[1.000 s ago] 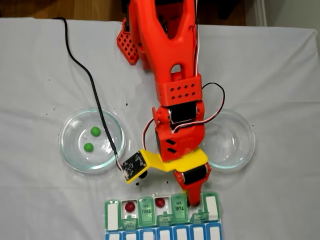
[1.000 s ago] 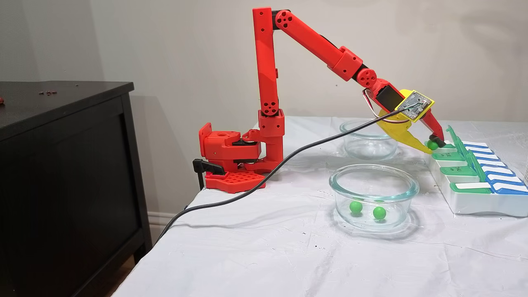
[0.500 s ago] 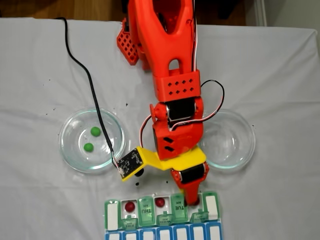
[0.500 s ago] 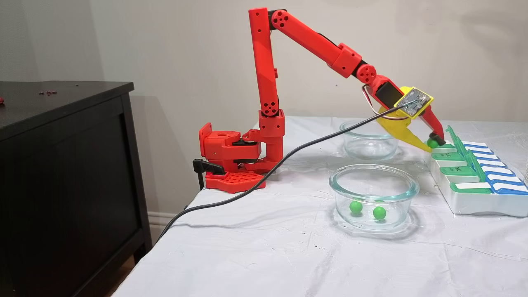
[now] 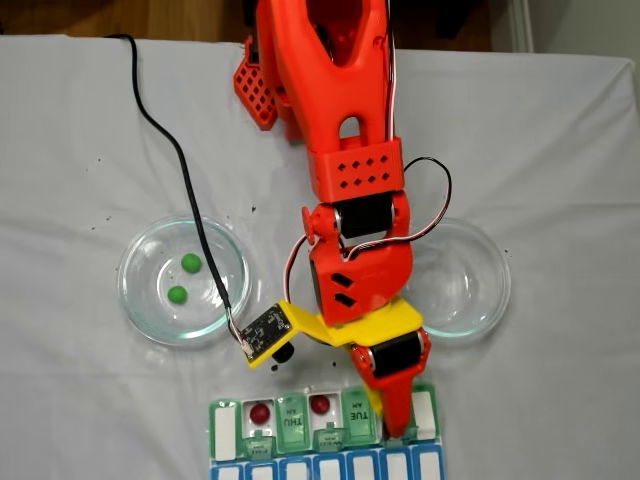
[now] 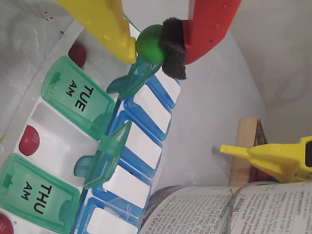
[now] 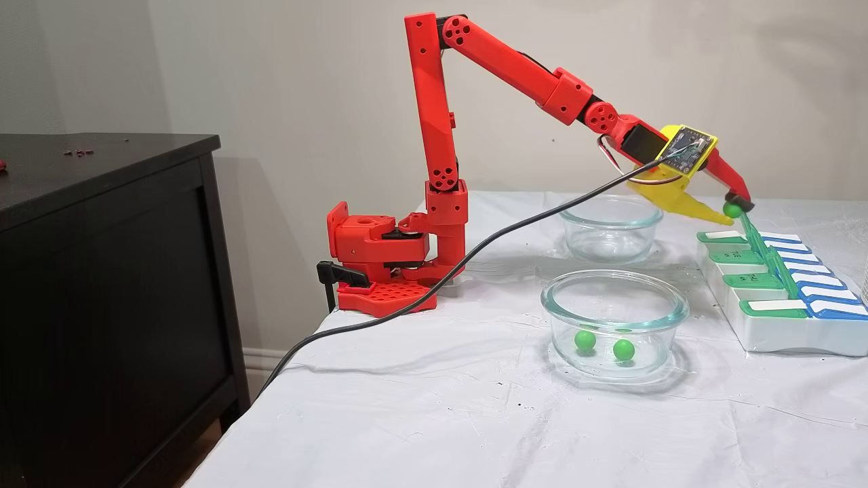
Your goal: Sort medicines into box.
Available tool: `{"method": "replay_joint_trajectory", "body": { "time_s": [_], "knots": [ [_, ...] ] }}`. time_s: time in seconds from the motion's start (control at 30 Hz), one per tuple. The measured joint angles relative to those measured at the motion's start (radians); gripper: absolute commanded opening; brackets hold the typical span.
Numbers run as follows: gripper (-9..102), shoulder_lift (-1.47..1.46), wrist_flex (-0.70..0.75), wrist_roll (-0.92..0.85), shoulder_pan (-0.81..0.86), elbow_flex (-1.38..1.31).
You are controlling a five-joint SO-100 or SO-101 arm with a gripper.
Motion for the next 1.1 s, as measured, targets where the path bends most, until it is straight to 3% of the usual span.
{"method": "replay_joint_trajectory", "body": {
  "time_s": [0.63,1.1],
  "knots": [
    [0,0.198,0.144,0.051,0.041,0.063],
    [0,0.091,0.121,0.009,-0.018,0.063]
  ]
}}
